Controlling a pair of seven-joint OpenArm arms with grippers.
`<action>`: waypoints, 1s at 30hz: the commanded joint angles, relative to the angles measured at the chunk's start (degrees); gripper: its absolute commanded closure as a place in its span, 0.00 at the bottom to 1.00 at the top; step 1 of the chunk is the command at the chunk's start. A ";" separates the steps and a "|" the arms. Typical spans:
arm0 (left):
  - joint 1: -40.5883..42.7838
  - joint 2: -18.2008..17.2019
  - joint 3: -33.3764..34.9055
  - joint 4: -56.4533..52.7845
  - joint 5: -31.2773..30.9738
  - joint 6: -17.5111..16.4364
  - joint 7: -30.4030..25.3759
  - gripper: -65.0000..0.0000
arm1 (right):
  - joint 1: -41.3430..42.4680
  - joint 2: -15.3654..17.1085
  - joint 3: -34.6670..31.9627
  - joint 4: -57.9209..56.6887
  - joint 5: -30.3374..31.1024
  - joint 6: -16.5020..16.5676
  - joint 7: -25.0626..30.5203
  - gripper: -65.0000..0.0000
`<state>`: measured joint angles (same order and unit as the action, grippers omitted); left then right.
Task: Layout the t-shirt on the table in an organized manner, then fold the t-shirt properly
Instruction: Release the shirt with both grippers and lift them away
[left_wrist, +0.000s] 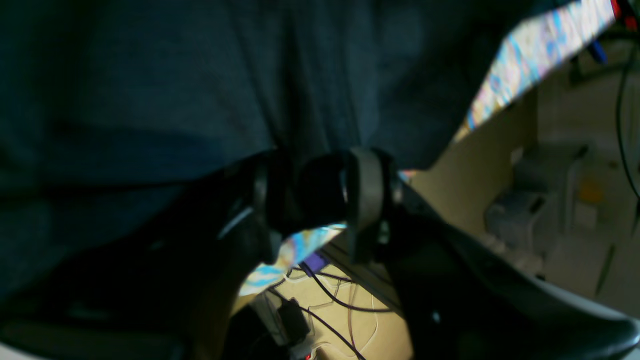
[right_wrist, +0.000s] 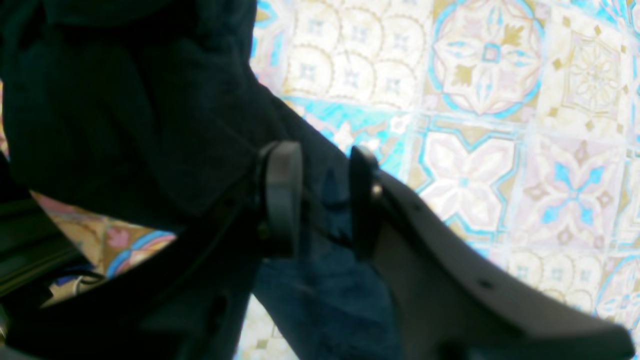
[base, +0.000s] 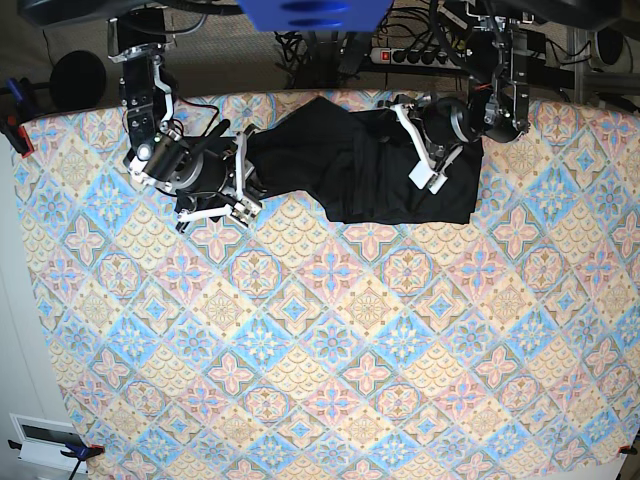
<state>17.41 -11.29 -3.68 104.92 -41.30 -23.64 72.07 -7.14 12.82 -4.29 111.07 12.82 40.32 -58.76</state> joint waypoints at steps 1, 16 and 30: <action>-0.49 -0.36 -0.49 0.88 -0.86 -0.23 -0.56 0.75 | 0.41 0.68 2.40 1.07 0.24 -0.32 0.70 0.76; -0.75 -0.27 -23.97 0.35 -16.42 -0.41 -0.73 0.79 | 0.76 0.50 22.54 -1.48 4.46 -0.32 -9.41 0.68; -0.75 -0.27 -24.14 -6.07 -16.86 -0.41 -0.73 0.79 | 0.76 0.68 25.79 -22.06 25.55 -0.32 -8.80 0.66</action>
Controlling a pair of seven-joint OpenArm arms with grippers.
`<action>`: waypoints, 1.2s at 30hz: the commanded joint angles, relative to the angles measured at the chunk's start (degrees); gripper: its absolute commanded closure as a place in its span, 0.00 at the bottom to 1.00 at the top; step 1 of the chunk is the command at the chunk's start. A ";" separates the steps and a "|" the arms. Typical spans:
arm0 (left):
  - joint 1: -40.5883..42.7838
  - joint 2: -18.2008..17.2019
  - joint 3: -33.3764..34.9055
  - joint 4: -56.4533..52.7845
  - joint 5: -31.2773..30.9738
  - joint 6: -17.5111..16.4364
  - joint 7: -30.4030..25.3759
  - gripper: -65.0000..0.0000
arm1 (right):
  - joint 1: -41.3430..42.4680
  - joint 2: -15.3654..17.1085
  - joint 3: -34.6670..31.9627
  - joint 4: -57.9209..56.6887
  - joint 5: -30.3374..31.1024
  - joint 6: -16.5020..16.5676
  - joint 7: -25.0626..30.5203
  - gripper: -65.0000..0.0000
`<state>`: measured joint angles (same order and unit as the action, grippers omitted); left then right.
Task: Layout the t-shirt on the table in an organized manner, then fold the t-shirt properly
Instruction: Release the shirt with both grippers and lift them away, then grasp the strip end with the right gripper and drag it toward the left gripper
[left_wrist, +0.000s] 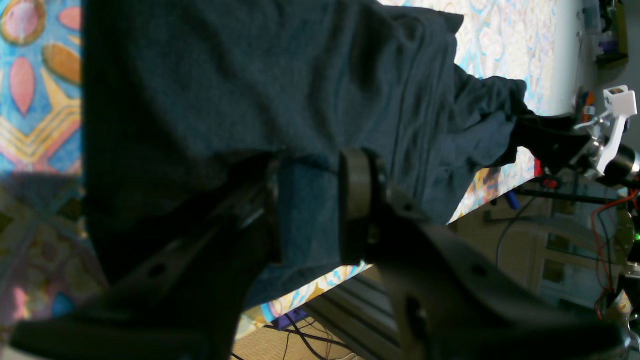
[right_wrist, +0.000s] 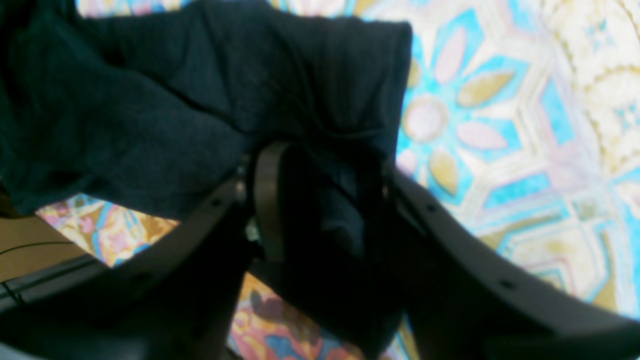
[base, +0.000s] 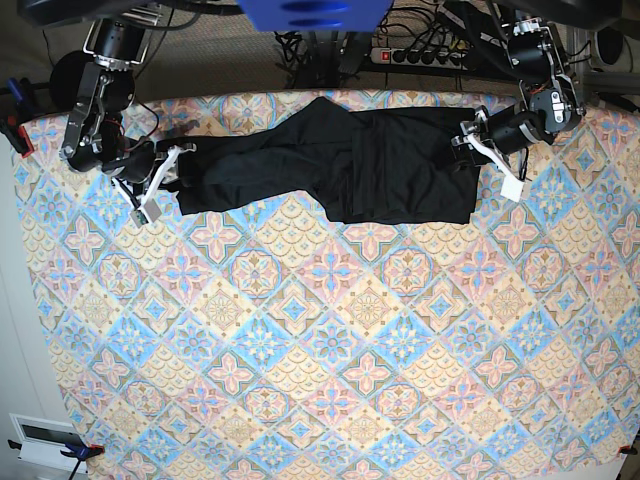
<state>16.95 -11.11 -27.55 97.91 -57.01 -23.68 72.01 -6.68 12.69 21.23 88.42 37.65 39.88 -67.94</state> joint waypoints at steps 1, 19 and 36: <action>-0.29 -0.45 -0.27 0.95 -1.14 -0.36 -0.67 0.79 | 0.30 0.81 0.26 -0.03 0.81 0.12 0.38 0.65; -1.17 -0.45 -0.27 0.86 -1.14 -0.45 -0.67 0.79 | 0.30 2.83 4.74 2.70 0.73 0.12 0.21 0.55; -2.40 -0.45 -0.27 -0.11 -1.05 -0.45 -0.67 0.79 | 0.30 1.16 -0.88 -1.70 1.08 0.12 0.21 0.55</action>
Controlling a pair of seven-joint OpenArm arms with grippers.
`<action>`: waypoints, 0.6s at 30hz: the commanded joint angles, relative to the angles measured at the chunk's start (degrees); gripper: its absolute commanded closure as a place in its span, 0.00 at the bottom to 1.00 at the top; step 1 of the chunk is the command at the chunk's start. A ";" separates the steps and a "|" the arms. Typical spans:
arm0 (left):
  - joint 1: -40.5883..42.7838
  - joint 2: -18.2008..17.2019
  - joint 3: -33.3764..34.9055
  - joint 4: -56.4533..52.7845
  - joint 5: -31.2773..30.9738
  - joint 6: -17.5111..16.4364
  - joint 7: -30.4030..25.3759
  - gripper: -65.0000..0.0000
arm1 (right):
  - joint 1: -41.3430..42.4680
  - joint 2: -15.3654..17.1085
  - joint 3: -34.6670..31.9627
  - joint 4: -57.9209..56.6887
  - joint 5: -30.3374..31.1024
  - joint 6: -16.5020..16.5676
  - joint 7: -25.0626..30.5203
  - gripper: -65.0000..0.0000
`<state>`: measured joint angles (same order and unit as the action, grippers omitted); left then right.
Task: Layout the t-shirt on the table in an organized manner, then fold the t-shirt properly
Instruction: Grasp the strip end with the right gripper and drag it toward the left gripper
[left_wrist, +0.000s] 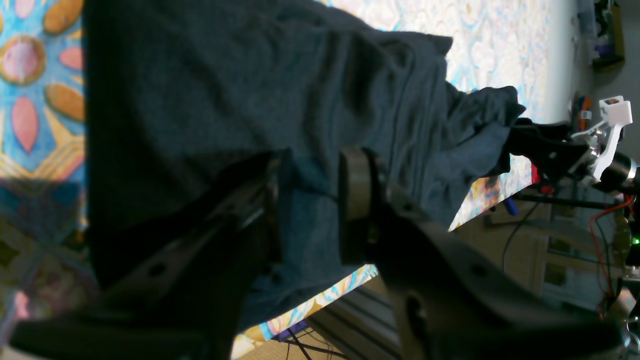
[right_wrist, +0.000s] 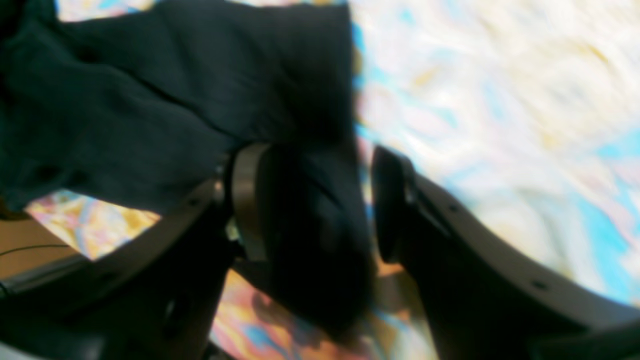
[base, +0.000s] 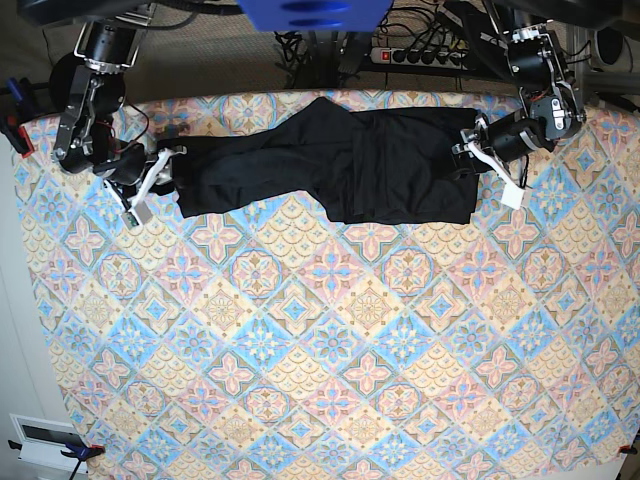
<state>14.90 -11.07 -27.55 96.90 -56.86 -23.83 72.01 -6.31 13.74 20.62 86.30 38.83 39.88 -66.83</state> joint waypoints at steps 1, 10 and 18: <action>-0.35 -0.49 -0.27 0.90 -1.21 -0.30 -0.75 0.79 | -0.07 -0.42 -0.53 0.42 0.42 0.12 -0.91 0.55; -0.17 -0.49 -0.19 0.55 -1.29 -0.30 -2.51 0.79 | -0.16 -0.86 -0.97 -0.02 5.79 0.12 -0.91 0.55; -0.26 -0.49 -0.27 0.55 -1.29 -0.30 -2.60 0.79 | -0.33 -0.95 -2.20 -0.02 5.79 0.12 -0.82 0.71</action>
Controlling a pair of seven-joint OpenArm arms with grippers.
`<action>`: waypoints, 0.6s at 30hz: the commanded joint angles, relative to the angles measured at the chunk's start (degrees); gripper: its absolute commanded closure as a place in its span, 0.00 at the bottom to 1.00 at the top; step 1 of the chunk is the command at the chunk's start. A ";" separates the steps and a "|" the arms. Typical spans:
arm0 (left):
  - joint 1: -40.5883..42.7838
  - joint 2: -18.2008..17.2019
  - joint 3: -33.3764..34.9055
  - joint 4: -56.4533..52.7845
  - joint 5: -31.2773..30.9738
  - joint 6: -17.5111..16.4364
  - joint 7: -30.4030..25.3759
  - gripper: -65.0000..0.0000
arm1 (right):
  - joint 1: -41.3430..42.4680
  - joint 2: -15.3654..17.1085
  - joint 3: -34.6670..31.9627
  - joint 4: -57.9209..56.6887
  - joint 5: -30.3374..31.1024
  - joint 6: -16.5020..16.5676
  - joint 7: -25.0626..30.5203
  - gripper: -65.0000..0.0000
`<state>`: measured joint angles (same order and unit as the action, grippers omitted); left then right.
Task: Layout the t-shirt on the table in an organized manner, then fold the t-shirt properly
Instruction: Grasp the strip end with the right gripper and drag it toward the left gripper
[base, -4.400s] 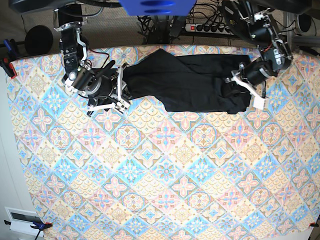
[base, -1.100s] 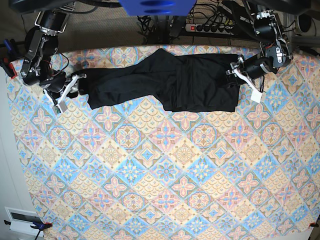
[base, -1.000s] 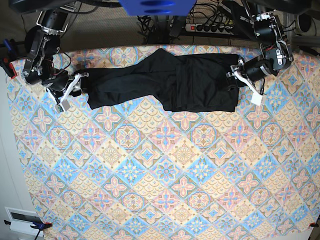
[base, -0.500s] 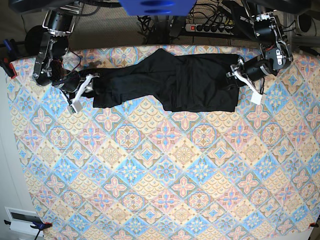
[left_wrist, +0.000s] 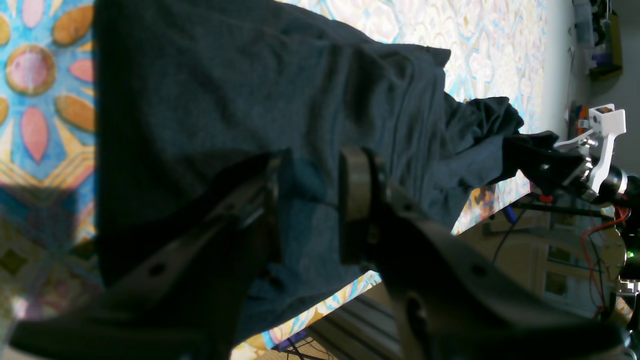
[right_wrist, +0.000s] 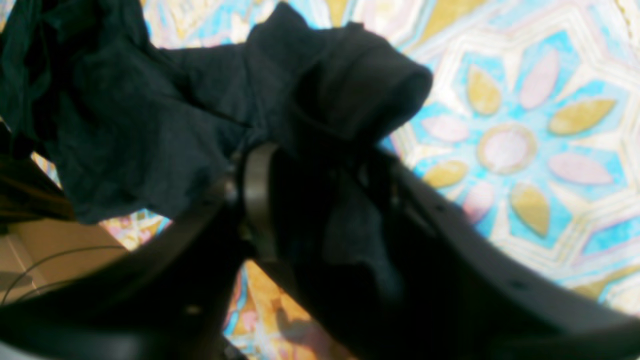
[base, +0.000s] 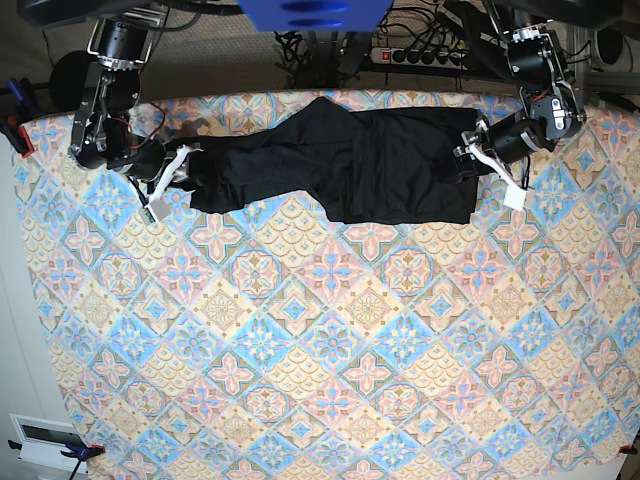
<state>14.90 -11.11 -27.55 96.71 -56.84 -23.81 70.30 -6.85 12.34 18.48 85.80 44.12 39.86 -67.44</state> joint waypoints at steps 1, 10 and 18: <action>-0.26 -0.45 -0.27 0.74 -1.31 -0.32 -0.90 0.79 | 0.21 0.45 -0.24 0.49 0.67 0.14 -0.21 0.77; -0.26 -0.45 -0.36 0.74 -1.40 -0.32 -0.98 0.79 | 0.48 0.45 2.49 0.66 0.50 0.14 -0.12 0.99; -0.26 -0.27 -0.36 0.74 -1.40 -0.32 -1.60 0.79 | 4.17 0.54 7.94 0.57 0.41 0.14 -0.12 1.00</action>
<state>14.92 -11.07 -27.55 96.66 -56.86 -23.81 69.54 -4.16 11.88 26.15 85.25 42.76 39.83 -69.41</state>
